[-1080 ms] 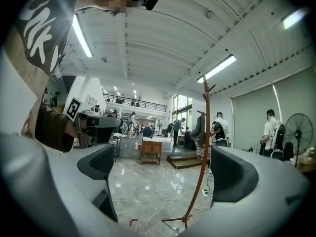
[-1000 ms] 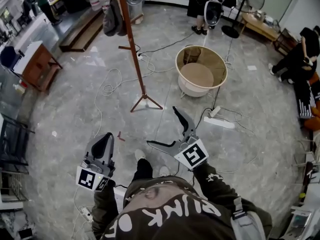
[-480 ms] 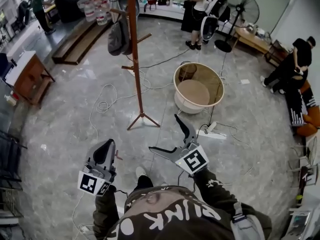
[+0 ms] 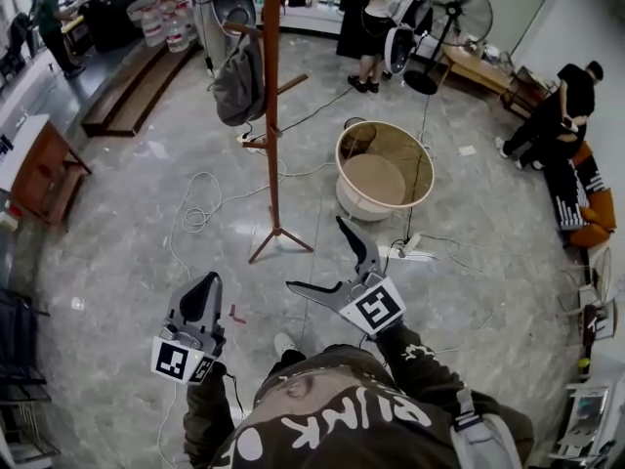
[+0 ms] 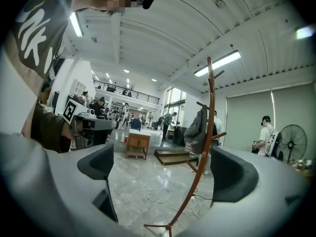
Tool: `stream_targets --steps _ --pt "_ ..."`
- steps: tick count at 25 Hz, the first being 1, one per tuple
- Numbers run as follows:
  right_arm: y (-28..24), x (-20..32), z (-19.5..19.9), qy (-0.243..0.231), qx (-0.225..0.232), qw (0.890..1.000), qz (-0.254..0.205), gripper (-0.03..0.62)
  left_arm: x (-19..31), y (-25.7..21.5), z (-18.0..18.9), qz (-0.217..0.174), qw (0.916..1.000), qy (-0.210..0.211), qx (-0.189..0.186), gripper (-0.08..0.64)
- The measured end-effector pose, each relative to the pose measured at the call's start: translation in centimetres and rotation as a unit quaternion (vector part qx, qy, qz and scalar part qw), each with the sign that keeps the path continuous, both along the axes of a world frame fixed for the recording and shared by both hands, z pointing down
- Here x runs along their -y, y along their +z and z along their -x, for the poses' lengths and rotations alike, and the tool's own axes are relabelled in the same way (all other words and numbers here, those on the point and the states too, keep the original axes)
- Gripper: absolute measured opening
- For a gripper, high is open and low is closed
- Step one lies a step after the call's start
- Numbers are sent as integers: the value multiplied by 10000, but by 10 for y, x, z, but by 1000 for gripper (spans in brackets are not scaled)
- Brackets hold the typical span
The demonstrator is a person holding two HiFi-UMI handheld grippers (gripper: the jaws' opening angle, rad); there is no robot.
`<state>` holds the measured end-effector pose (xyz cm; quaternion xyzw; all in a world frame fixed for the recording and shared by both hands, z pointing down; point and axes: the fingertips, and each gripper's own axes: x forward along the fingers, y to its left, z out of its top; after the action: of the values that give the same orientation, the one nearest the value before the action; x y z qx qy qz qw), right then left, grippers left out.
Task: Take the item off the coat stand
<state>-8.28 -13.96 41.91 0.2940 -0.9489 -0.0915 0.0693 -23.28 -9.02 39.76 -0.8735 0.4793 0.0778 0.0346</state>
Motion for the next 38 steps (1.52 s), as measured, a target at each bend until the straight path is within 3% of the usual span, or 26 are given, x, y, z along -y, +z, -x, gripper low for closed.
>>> stream_targets --steps 14,24,31,38 --pt "-14 61 27 144 90 9998 -60 595 50 -2 32 41 10000 14 28 5" --pt "-41 164 50 -92 490 9988 -25 595 132 -5 47 -63 9994 -296 170 5" --pt "-72 244 91 -433 187 9987 -187 595 191 -21 49 -82 9988 -383 296 5" --pt "-74 312 116 -165 -39 9998 -64 559 226 -16 47 43 9986 -399 343 5"
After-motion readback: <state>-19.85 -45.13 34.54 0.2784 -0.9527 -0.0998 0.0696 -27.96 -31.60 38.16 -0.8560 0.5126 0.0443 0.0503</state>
